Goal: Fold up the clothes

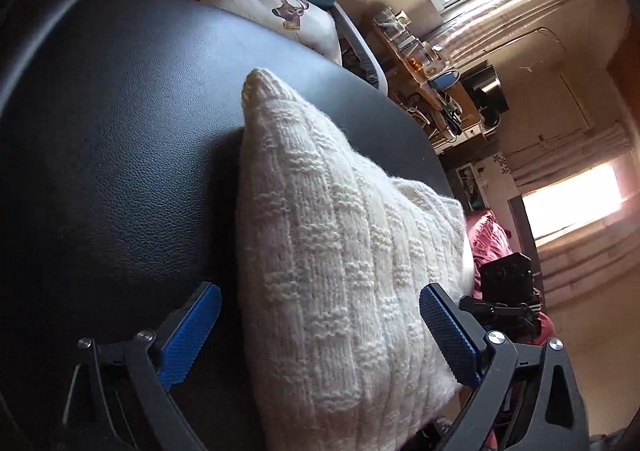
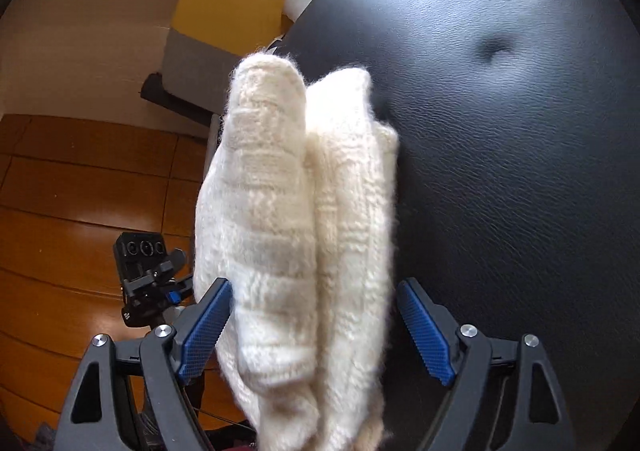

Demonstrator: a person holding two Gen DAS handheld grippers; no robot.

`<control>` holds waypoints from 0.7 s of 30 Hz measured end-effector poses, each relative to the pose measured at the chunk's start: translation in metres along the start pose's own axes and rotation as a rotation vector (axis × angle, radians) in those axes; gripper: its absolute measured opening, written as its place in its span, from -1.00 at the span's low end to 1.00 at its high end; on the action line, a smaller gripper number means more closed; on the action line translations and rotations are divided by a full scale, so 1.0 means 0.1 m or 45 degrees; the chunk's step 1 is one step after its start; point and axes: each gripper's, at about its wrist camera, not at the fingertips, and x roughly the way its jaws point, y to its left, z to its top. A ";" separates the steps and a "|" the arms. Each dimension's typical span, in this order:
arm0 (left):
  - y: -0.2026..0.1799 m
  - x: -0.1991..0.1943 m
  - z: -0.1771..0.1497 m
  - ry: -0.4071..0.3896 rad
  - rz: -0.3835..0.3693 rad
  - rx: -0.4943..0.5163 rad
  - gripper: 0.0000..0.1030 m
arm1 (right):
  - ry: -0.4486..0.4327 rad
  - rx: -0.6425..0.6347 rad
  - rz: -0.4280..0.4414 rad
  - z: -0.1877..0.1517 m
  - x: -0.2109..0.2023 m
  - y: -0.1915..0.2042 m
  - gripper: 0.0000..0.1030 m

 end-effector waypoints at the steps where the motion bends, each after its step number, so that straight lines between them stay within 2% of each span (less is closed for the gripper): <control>1: 0.02 0.06 0.00 0.027 -0.018 -0.021 0.94 | 0.010 -0.008 -0.003 0.02 0.04 0.02 0.67; 2: 0.04 0.12 -0.01 0.053 -0.035 -0.042 0.94 | 0.025 -0.020 -0.006 0.03 0.08 0.05 0.67; 3: 0.06 0.18 -0.01 0.077 -0.050 -0.060 0.85 | 0.038 -0.031 -0.013 0.04 0.12 0.08 0.68; 5: 0.03 0.22 -0.05 0.074 -0.035 -0.044 0.76 | 0.055 -0.056 -0.022 0.06 0.17 0.13 0.71; 7: -0.05 0.23 -0.08 0.076 0.012 0.007 0.57 | 0.032 -0.084 -0.036 0.03 0.20 0.17 0.74; 10: -0.07 0.23 -0.11 0.085 0.033 -0.003 0.42 | 0.034 -0.158 -0.063 -0.03 0.26 0.22 0.70; 11: -0.08 0.22 -0.12 0.085 0.040 -0.001 0.34 | 0.021 -0.159 -0.090 -0.04 0.26 0.22 0.54; 12: -0.13 0.21 -0.15 0.073 0.060 0.020 0.31 | 0.006 -0.164 -0.114 -0.05 0.26 0.23 0.08; 16: -0.36 0.15 -0.26 0.018 0.156 0.137 0.10 | -0.063 -0.246 -0.187 -0.16 0.24 0.33 -0.15; 18: -0.54 0.13 -0.32 -0.018 0.160 0.218 0.03 | -0.099 -0.286 -0.201 -0.20 0.16 0.39 -0.23; 19: -0.63 0.12 -0.34 -0.035 0.157 0.258 0.03 | -0.125 -0.286 -0.194 -0.21 0.06 0.37 -0.24; 21: -0.81 0.13 -0.34 -0.037 0.058 0.299 0.00 | -0.177 -0.285 -0.180 -0.23 -0.14 0.35 -0.25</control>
